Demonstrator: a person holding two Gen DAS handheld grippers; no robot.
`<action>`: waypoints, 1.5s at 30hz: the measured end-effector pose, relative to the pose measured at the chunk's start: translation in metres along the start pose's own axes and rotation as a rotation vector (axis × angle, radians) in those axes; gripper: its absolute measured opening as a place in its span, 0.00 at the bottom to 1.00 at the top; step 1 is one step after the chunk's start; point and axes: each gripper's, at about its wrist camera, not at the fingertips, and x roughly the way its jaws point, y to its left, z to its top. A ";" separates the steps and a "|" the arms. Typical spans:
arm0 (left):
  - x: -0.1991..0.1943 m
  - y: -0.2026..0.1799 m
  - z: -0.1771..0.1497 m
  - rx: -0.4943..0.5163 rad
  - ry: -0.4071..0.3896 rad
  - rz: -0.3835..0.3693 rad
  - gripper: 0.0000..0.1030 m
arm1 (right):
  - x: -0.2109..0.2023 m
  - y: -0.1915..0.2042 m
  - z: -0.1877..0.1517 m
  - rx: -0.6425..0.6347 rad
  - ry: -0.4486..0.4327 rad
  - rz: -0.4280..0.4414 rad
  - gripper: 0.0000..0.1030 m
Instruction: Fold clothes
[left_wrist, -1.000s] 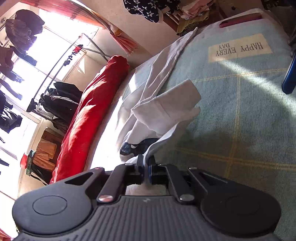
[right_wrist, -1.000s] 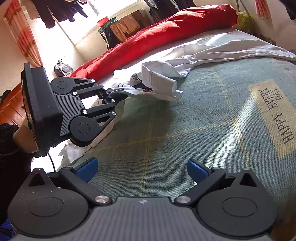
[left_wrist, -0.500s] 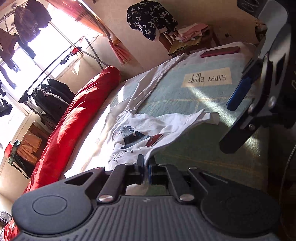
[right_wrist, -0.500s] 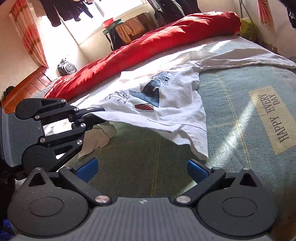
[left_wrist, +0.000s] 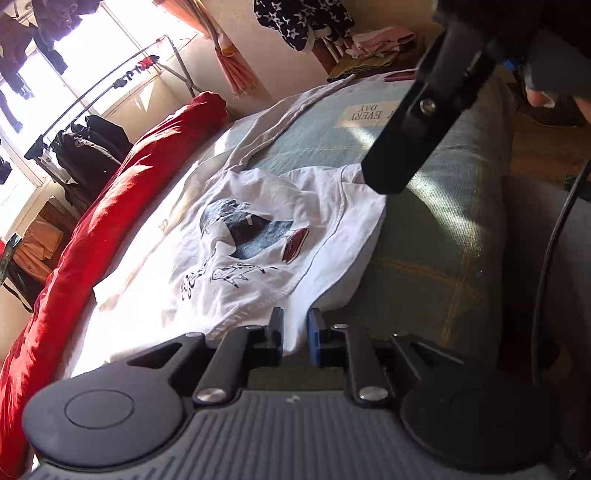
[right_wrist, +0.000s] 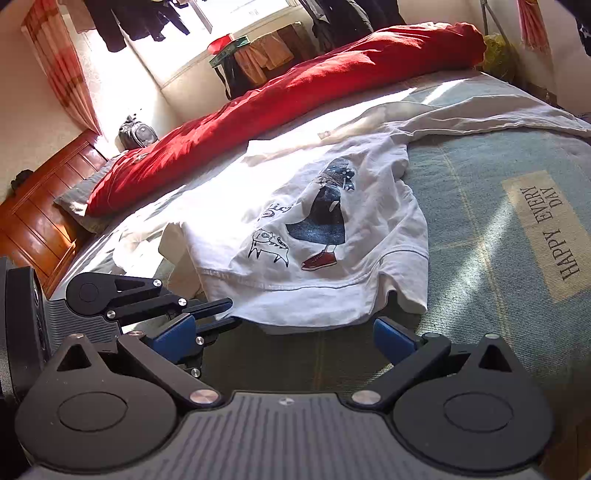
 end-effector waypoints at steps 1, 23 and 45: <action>-0.002 0.001 -0.005 -0.002 0.005 0.029 0.42 | 0.001 0.000 0.000 0.002 0.000 0.001 1.00; 0.017 0.135 -0.174 -1.330 0.002 -0.049 0.44 | 0.038 0.014 0.002 -0.033 0.089 -0.014 1.00; -0.008 0.138 -0.182 -1.512 -0.037 0.010 0.12 | 0.034 0.017 0.000 -0.036 0.077 -0.008 1.00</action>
